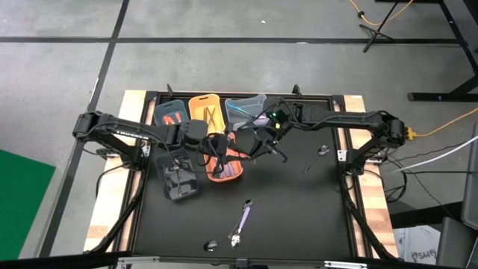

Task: Sort silverware by color (type)
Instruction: Put the orange spoon into the blue bin

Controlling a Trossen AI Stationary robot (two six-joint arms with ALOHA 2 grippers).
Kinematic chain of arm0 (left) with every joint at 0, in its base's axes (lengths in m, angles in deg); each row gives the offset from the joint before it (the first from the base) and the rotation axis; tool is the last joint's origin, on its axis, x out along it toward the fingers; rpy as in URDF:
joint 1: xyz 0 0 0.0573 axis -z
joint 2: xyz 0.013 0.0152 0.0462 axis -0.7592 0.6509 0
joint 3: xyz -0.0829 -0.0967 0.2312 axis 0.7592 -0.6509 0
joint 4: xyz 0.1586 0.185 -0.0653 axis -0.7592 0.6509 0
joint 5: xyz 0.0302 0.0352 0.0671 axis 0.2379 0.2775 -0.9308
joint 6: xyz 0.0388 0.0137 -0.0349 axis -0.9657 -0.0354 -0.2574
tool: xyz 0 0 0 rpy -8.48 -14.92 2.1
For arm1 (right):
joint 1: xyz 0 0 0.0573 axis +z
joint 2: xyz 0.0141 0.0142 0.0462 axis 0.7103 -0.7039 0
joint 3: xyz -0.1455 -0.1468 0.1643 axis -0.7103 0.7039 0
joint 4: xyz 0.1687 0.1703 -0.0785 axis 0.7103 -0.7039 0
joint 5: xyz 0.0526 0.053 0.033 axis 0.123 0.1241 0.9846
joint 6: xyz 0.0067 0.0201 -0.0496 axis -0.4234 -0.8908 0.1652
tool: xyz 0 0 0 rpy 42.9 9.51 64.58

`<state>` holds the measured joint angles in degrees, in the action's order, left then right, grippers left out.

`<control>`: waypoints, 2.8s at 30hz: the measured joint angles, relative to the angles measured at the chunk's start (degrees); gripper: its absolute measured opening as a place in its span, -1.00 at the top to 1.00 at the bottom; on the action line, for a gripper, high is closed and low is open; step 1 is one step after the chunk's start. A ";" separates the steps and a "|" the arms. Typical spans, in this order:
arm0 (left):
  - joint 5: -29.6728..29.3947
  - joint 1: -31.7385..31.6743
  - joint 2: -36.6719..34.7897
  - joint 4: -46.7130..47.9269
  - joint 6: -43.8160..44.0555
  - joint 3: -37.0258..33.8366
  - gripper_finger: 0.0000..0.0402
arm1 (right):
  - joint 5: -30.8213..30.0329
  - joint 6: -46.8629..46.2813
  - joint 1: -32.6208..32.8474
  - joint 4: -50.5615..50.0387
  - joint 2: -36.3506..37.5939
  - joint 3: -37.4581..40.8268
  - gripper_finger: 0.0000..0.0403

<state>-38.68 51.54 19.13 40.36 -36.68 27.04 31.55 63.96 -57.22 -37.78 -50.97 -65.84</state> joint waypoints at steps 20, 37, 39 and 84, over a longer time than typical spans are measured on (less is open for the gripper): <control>-2.85 0.13 0.00 -0.55 -0.13 0.00 0.98 | -0.68 -0.08 -0.04 -0.09 0.00 0.02 1.00; -2.80 0.04 0.00 0.13 0.36 0.00 0.99 | -0.84 -0.30 -0.04 -0.83 0.00 0.02 0.63; -2.81 0.04 0.00 0.11 0.43 0.00 1.00 | -0.87 -0.31 -0.04 -0.83 0.00 0.02 0.55; -35.79 -31.09 -28.89 62.59 50.44 -6.85 1.00 | -44.36 -0.13 -4.17 -24.04 6.84 0.04 0.43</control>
<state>-74.47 20.45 -9.77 102.95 13.76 20.20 -12.81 63.83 -61.40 -61.82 -44.13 -65.80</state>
